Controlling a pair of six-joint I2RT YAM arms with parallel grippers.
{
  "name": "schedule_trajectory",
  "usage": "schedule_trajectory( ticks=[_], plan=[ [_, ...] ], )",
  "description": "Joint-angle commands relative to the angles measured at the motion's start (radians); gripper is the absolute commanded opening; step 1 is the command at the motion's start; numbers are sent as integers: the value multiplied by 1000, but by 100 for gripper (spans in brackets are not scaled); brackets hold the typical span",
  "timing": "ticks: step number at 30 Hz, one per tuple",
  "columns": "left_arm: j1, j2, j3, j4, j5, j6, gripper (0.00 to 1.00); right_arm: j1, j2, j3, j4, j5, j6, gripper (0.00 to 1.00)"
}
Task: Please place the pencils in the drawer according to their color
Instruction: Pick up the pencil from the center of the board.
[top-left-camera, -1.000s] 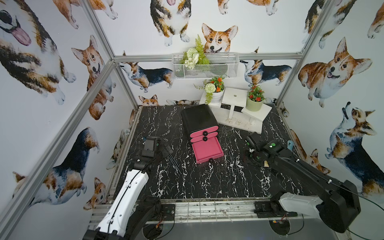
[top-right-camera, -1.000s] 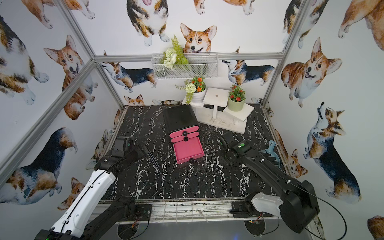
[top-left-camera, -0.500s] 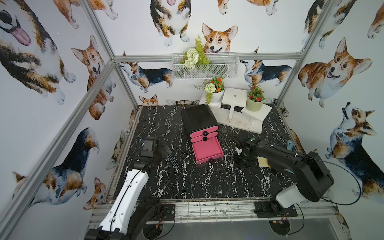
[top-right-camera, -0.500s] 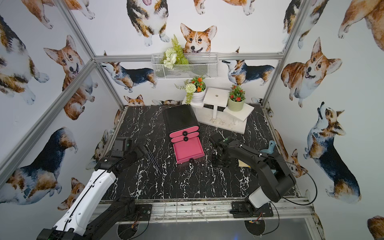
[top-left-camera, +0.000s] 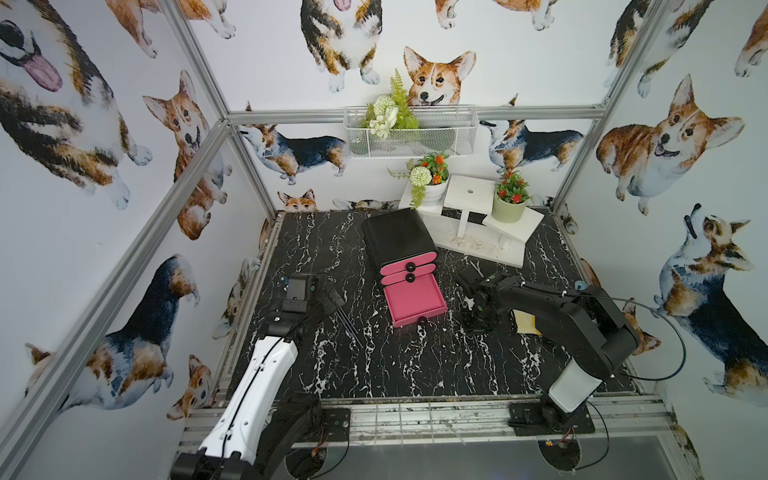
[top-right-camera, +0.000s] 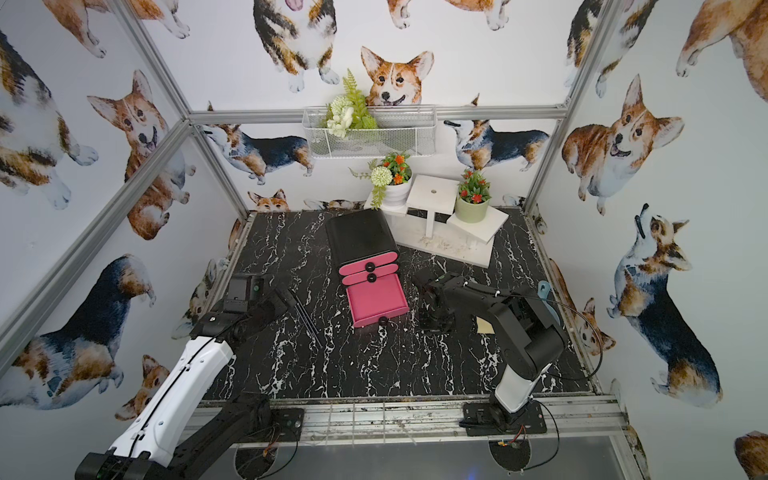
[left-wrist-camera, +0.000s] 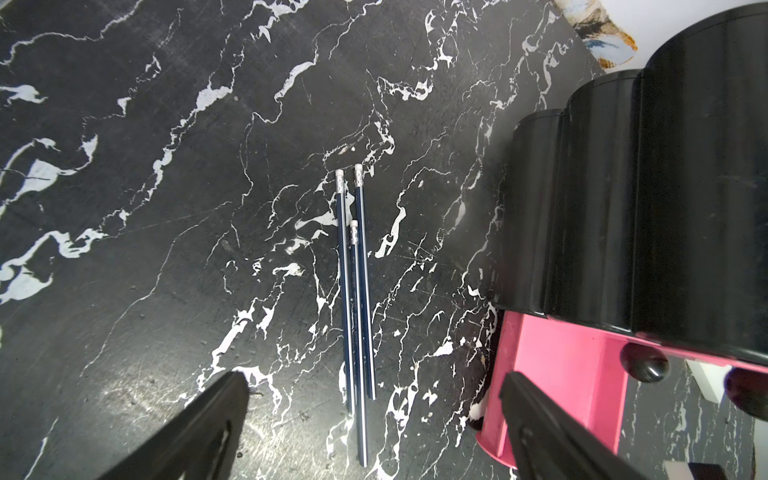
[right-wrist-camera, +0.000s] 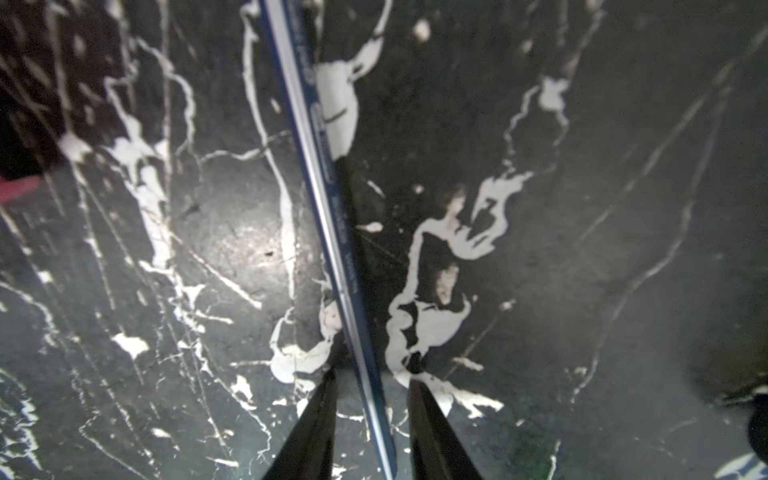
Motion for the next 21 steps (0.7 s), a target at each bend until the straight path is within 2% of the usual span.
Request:
schedule_trajectory(
  ticks=[1, 7, 11, 21],
  plan=[
    [3, 3, 1, 15, 2, 2, 100, -4, 32, -46, 104, -22, 49, 24],
    [3, 3, 1, 14, 6, 5, 100, -6, 70, -53, 96, -3, 96, 7],
    [4, -4, -3, 13, 6, 5, 100, -5, 73, -57, 88, 20, 128, 0],
    [6, -8, -2, 7, 5, 8, 100, 8, 10, -42, 62, 19, 123, 0]
  ],
)
